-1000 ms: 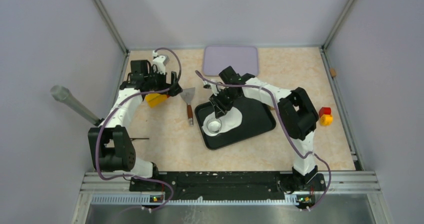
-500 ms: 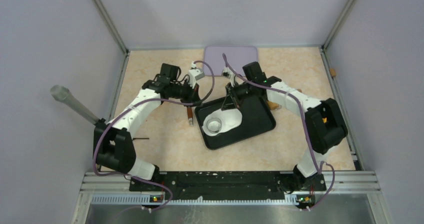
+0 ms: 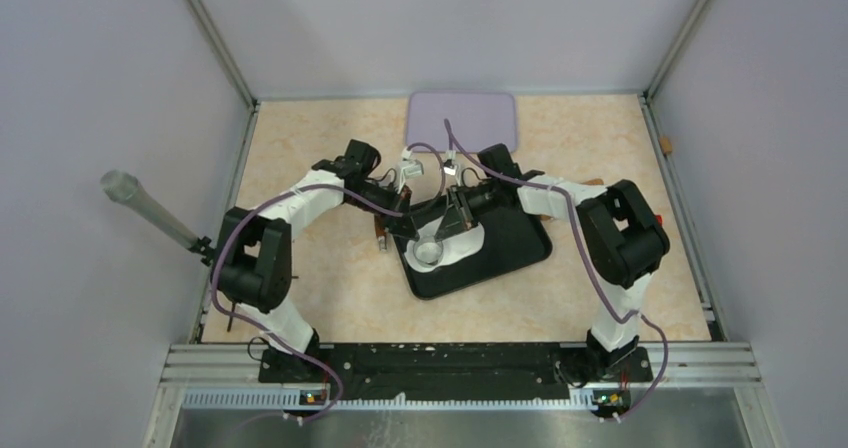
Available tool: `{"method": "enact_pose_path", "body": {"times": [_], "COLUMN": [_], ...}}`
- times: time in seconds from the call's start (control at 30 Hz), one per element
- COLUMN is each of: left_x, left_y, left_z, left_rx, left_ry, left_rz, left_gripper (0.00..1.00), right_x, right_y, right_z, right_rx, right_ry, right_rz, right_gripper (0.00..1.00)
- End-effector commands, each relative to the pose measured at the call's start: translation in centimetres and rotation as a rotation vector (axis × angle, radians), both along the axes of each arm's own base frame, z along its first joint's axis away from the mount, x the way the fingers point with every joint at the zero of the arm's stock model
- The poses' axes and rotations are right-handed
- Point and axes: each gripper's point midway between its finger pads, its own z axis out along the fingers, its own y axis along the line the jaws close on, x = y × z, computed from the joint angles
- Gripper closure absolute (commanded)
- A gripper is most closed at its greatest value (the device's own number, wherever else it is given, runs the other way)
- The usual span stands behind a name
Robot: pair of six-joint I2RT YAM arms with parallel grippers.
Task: Roll out the dumpling wrappers from the dough
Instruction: Press the dumpling wrapper on the work surface.
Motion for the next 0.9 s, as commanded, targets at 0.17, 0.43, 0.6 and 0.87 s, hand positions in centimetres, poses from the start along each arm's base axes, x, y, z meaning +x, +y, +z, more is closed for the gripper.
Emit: {"method": "enact_pose_path", "body": {"times": [0.17, 0.43, 0.6, 0.87], "left_x": [-0.4, -0.2, -0.1, 0.2], "left_y": [-0.6, -0.9, -0.9, -0.9], "left_z": [-2.9, -4.8, -5.3, -6.0], "left_rx": [-0.019, -0.022, -0.019, 0.002], "left_ry": [0.121, 0.157, 0.170, 0.196], "left_rz": [-0.011, 0.004, 0.004, 0.025], "left_gripper": [1.00, 1.00, 1.00, 1.00], "right_x": [0.3, 0.2, 0.2, 0.4], "right_y": [0.9, 1.0, 0.9, 0.5], "right_z": [-1.9, -3.3, -3.8, -4.6], "right_rx": [0.019, 0.004, -0.004, -0.016], "right_ry": [0.068, 0.108, 0.116, 0.145], "right_rz": [0.002, 0.006, 0.006, -0.007], "right_gripper": [1.00, 1.00, 1.00, 1.00]}}
